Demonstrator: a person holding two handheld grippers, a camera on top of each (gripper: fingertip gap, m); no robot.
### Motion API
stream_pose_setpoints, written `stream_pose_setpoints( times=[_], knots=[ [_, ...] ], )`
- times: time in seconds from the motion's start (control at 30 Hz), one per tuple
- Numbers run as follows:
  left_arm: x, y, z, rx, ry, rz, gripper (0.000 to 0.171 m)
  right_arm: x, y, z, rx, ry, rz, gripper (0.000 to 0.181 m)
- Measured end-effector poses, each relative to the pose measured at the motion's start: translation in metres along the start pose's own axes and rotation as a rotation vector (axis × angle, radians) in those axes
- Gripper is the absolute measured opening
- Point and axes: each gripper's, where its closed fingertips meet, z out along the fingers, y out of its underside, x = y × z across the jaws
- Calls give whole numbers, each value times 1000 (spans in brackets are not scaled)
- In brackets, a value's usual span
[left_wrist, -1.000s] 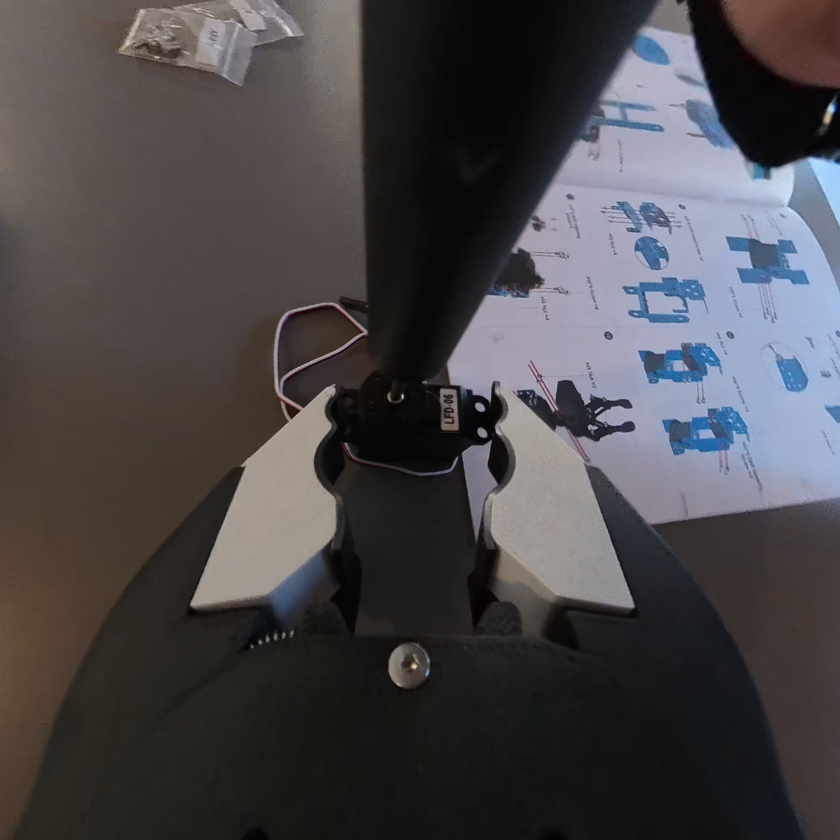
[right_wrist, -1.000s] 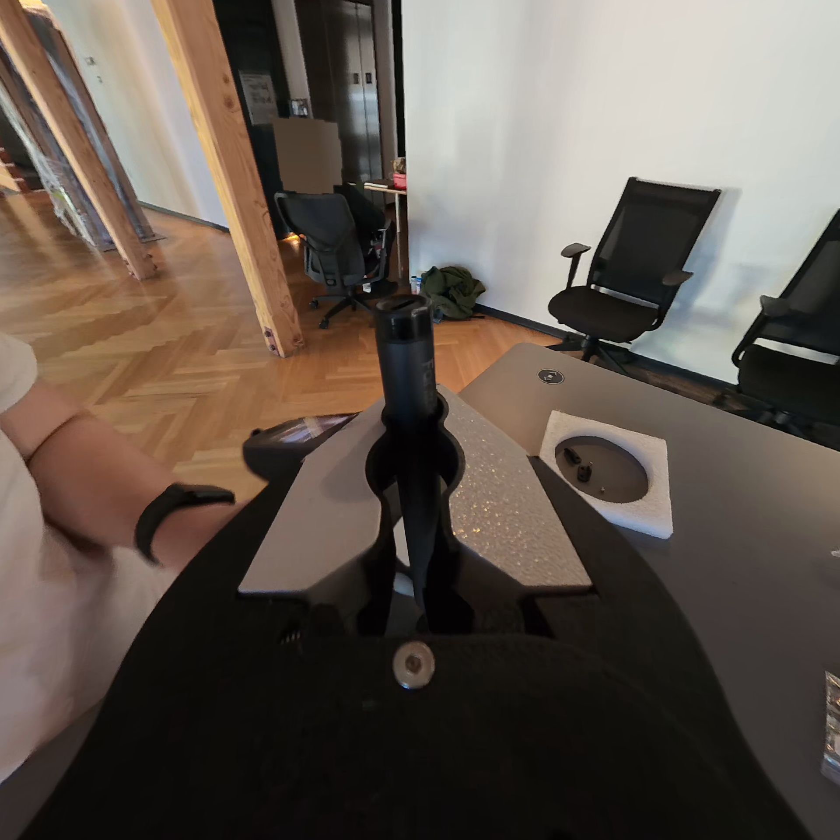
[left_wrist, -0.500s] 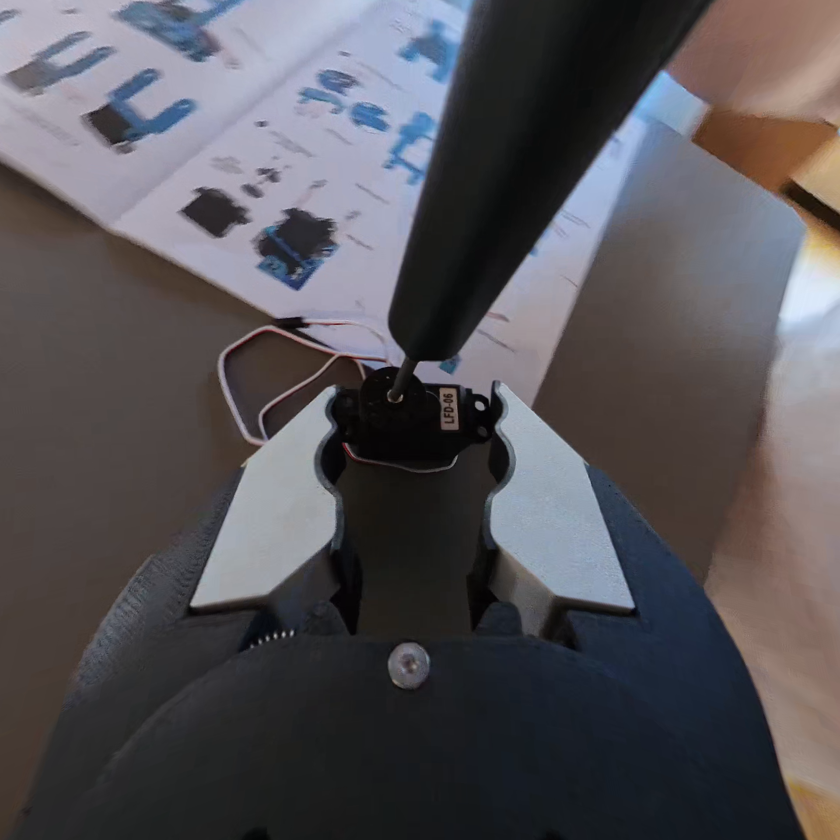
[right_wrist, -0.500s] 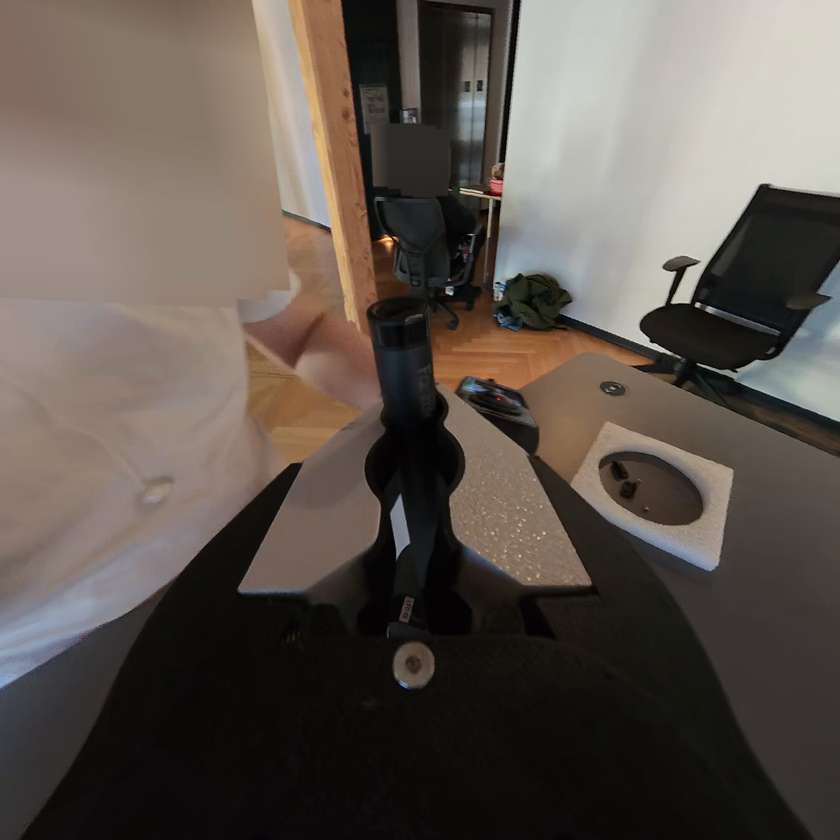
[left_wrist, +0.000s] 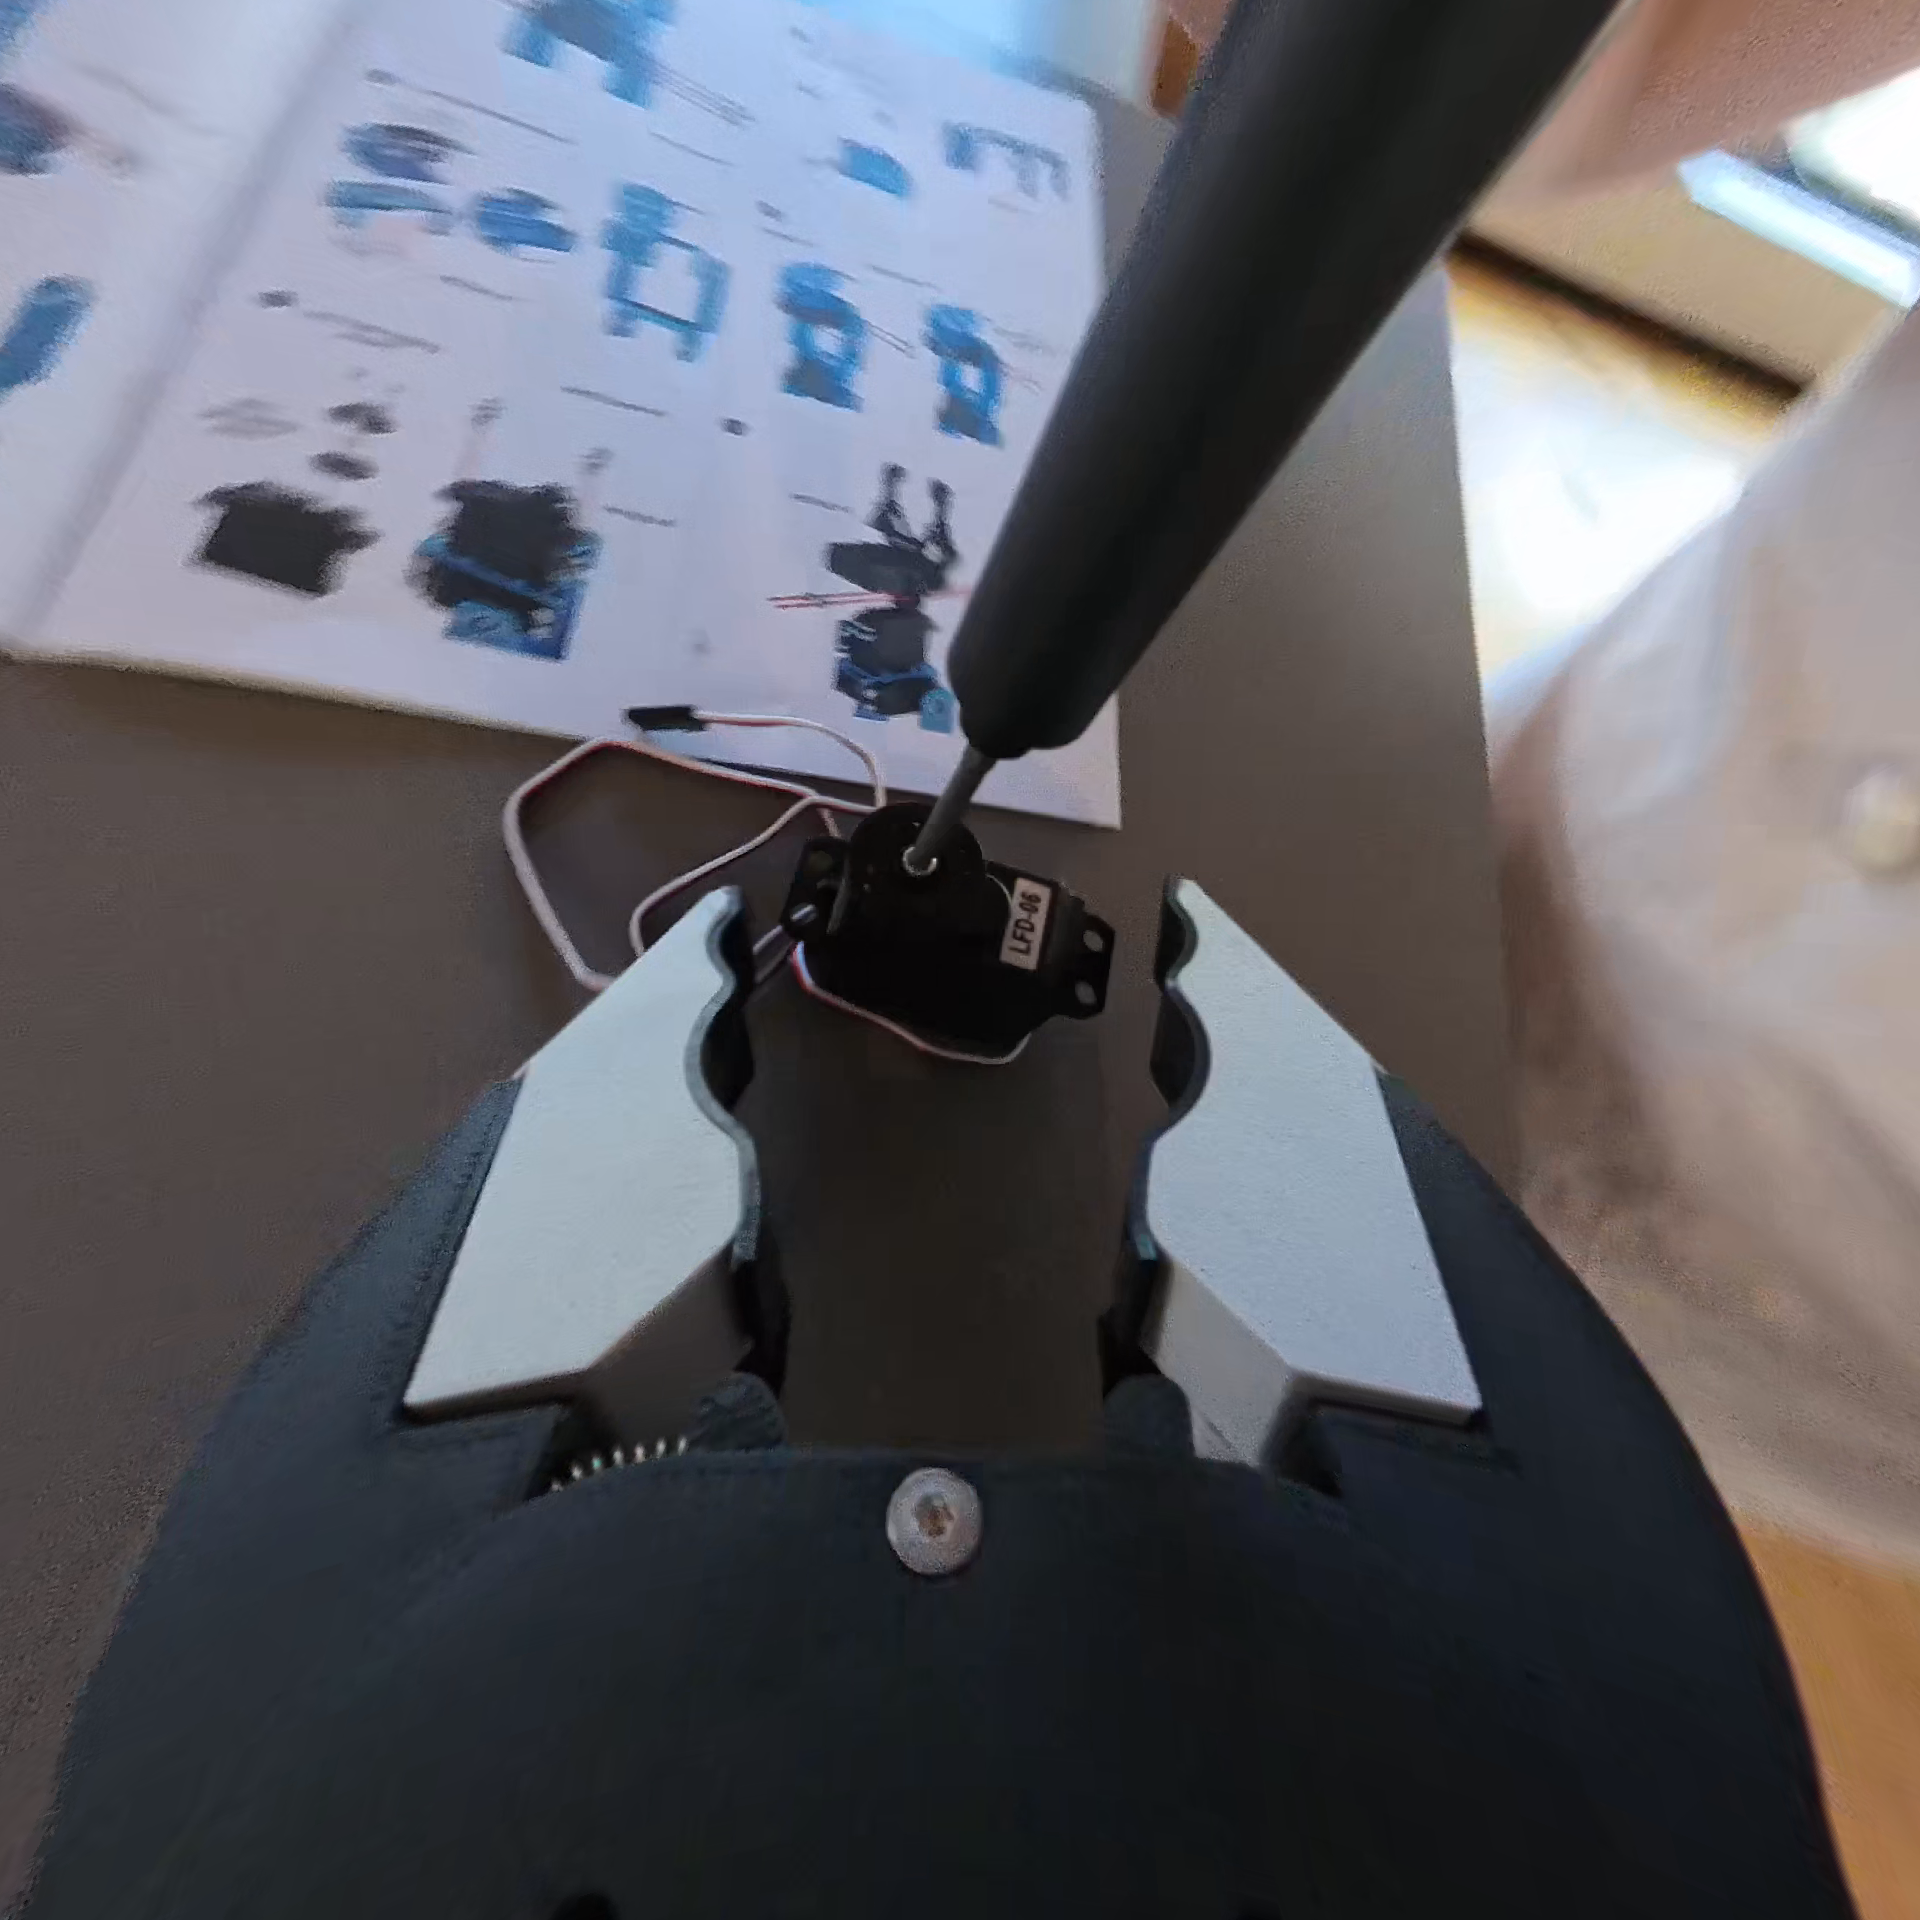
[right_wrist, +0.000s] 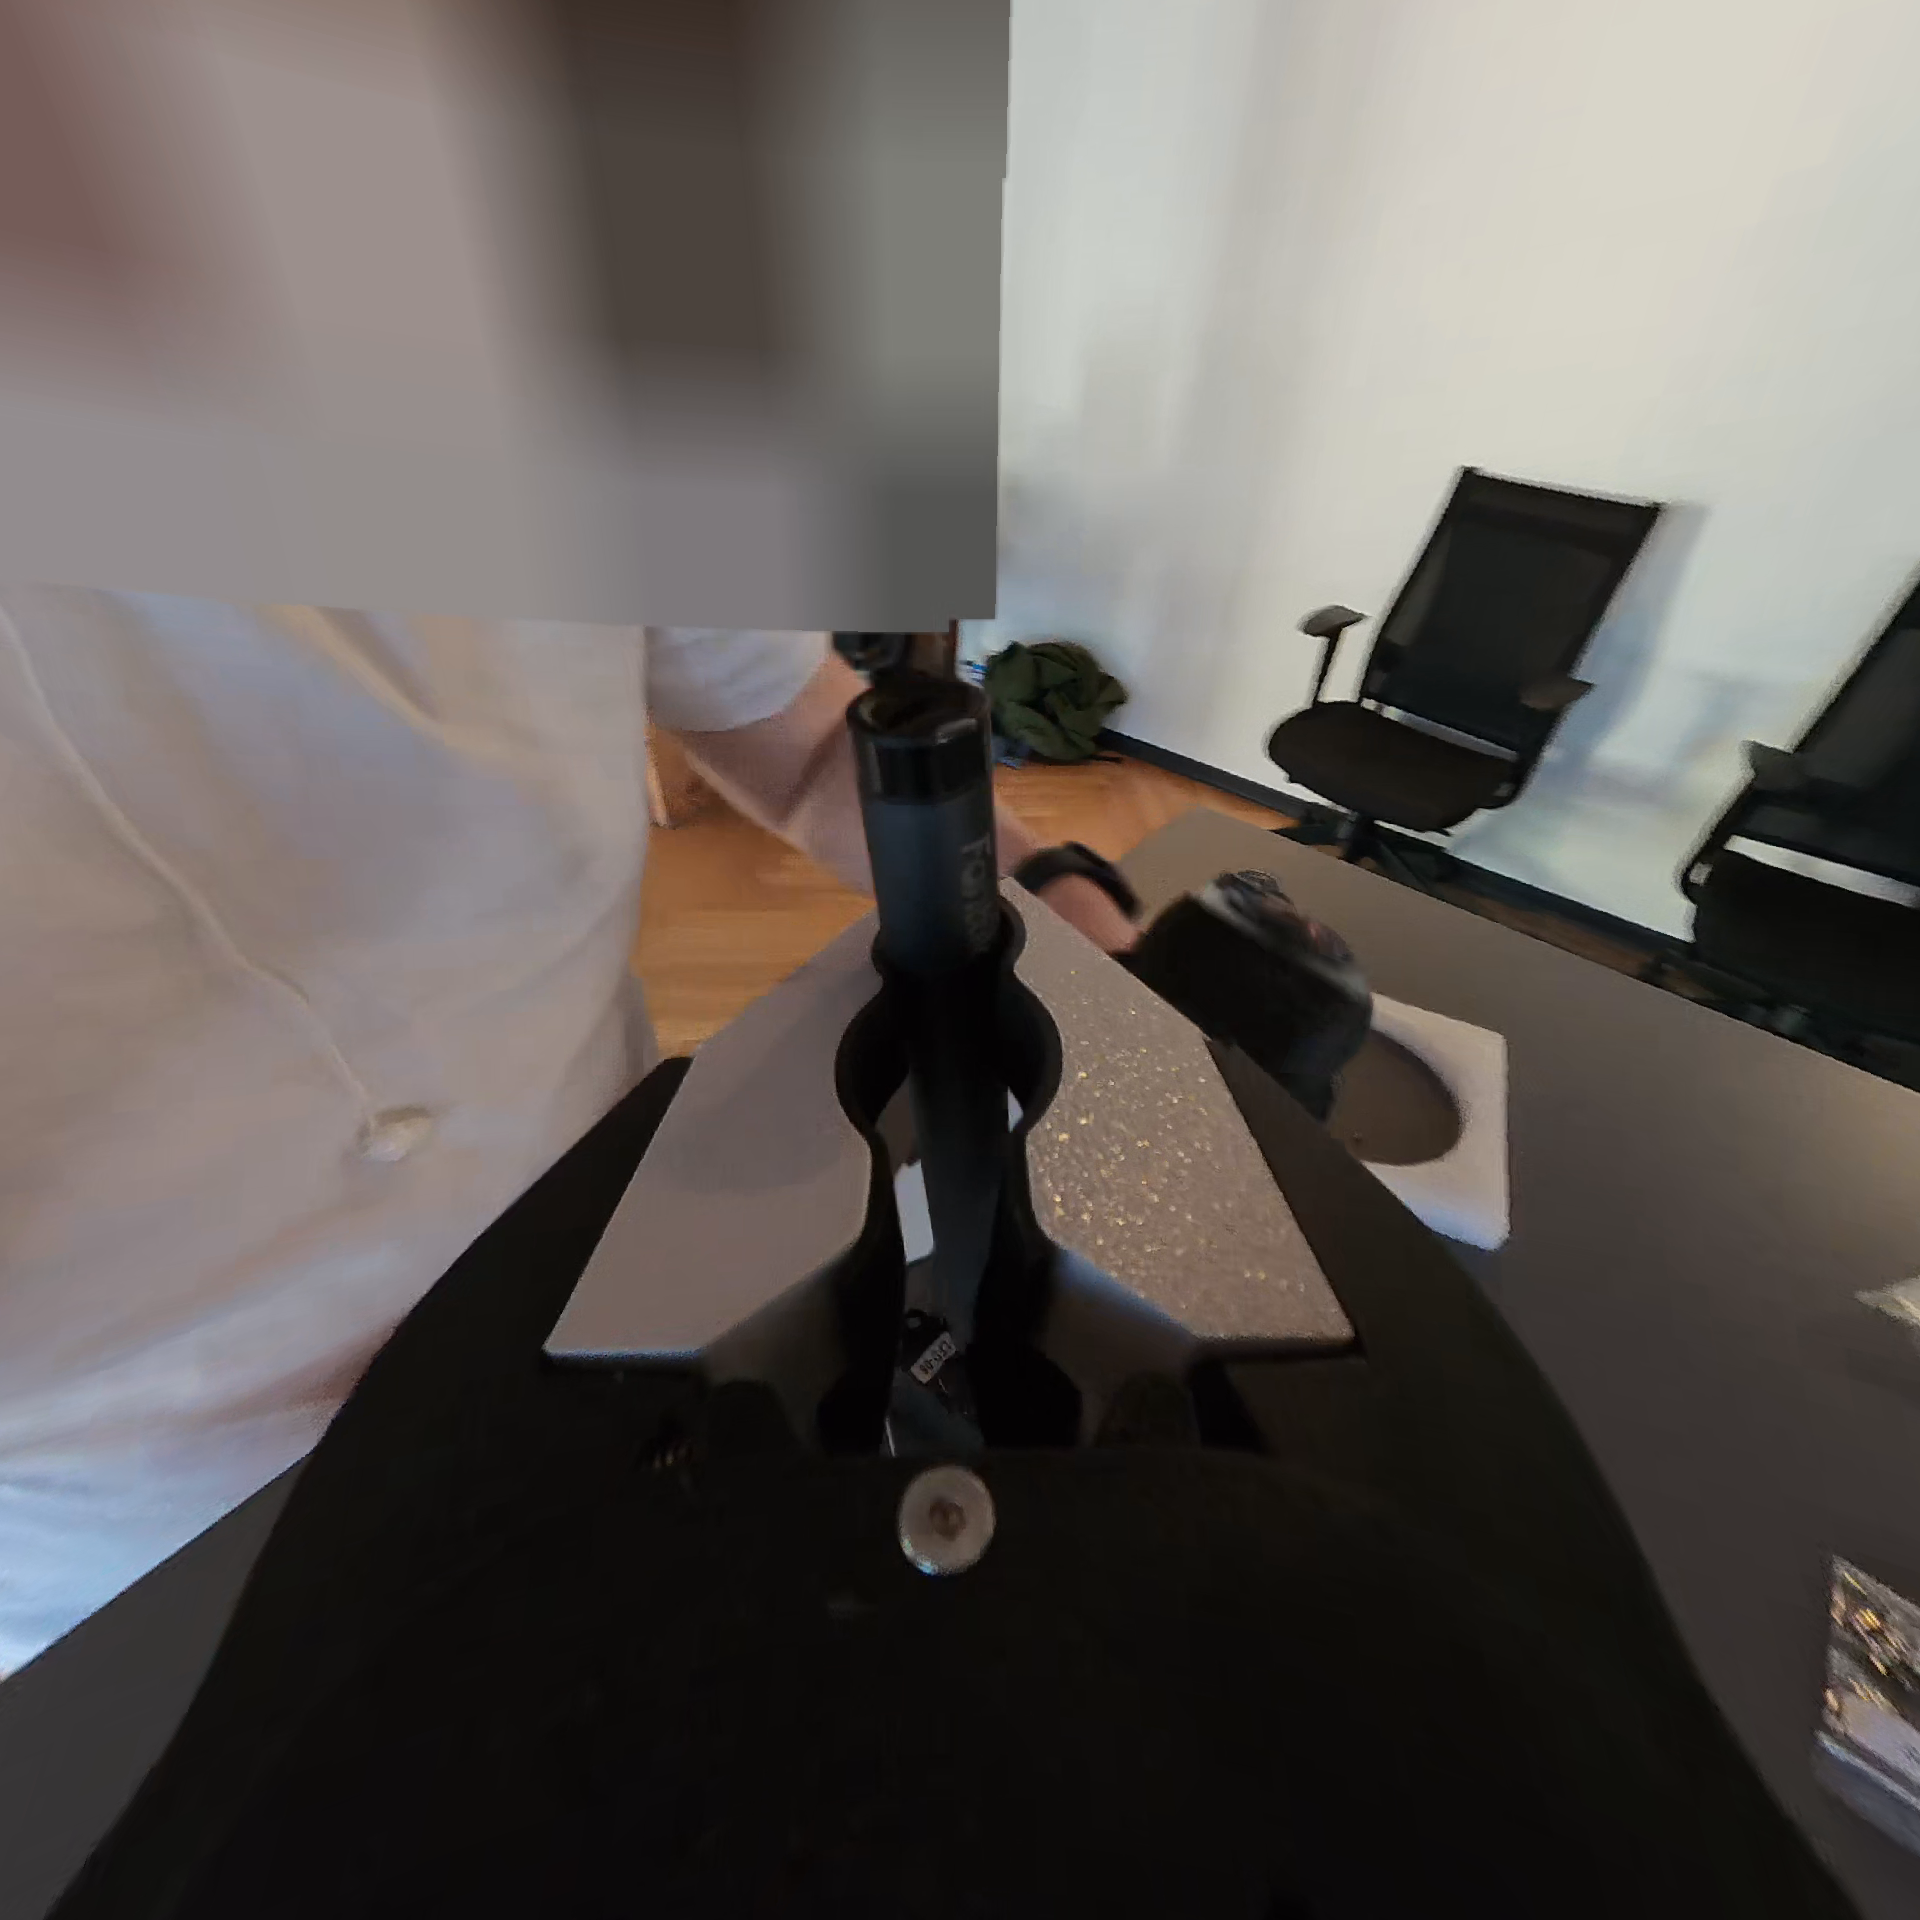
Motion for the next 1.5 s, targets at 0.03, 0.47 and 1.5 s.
stream_pose_setpoints(
  times=[0.03, 0.47, 1.5],
  knots=[
    [-2, -4, -4, 52, -72, -75, 80, 0, 0, 1, -8, 30, -6, 8],
    [-14, -4, -9, 228, -717, -449, 31, -1, 1, -6, -4, 125, -11, 8],
    [-14, -1, -48, 303, -655, -297, 82, -10, -2, 2, 27, -136, -9, 7]
  ],
)
